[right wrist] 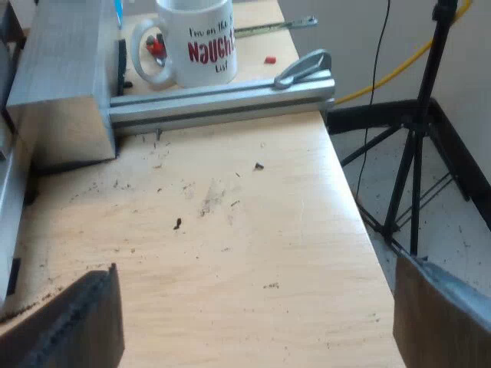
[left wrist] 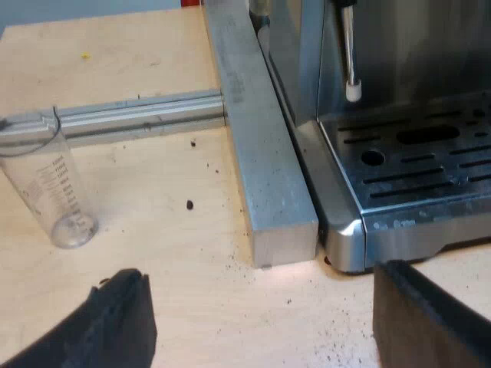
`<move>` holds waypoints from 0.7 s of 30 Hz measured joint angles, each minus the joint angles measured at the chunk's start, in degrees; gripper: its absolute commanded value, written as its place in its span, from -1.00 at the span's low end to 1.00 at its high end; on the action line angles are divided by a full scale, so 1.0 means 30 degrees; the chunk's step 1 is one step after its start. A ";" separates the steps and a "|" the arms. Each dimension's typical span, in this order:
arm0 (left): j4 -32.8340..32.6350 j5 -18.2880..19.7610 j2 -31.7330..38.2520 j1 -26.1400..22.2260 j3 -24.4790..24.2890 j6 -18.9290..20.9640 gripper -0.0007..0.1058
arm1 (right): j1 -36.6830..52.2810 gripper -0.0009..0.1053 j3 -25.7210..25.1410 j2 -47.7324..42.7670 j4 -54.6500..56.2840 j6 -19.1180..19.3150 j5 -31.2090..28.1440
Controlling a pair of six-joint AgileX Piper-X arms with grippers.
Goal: Pour the beans into the coffee machine
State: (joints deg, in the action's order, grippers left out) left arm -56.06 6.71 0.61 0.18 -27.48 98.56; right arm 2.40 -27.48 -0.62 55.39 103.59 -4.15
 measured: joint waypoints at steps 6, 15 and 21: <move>0.0159 0.0000 0.0000 0.0000 0.0000 0.0000 0.19 | 0.0000 0.41 0.0000 0.0000 -0.0129 0.0000 0.0000; 0.0289 0.0000 0.0000 0.0000 0.0000 -0.0061 0.19 | 0.0000 0.41 0.0000 0.0000 -0.0129 0.0000 0.0000; 0.0289 0.0000 0.0000 0.0000 0.0000 -0.0061 0.19 | 0.0000 0.41 0.0000 0.0000 -0.0129 0.0000 0.0000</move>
State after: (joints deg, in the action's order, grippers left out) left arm -55.19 6.71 0.61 0.18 -27.48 98.38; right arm 2.40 -27.48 -0.62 55.00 103.59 -4.15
